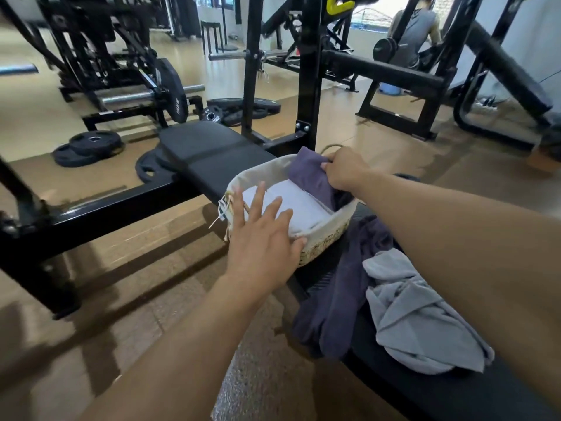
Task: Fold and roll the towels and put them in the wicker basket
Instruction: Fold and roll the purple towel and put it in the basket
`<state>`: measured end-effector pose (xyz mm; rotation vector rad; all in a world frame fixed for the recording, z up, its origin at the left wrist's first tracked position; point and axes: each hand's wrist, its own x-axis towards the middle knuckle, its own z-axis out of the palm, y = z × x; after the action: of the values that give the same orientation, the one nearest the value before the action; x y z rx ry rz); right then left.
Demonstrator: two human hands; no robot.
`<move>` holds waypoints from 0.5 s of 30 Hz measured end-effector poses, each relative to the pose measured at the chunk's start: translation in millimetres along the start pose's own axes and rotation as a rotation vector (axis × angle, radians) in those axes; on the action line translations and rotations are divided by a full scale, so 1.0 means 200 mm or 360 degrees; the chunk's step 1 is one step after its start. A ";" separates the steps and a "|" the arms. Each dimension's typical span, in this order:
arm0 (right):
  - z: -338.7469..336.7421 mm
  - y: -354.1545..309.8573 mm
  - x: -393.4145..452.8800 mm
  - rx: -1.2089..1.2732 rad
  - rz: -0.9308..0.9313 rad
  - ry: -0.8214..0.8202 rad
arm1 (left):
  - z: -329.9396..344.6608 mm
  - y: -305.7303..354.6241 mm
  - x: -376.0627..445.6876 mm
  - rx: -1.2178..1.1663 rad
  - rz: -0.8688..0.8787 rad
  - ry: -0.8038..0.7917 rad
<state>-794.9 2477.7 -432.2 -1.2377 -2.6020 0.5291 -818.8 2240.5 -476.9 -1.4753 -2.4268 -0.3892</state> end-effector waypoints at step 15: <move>0.09 0.10 0.04 -0.0316 -0.0094 0.0051 | 0.02 0.01 0.01 -0.0008 0.0012 -0.0014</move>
<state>-791.8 2491.7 -455.8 -1.2099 -2.7072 0.2430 -818.4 2243.8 -479.8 -1.4910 -2.4281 -0.3885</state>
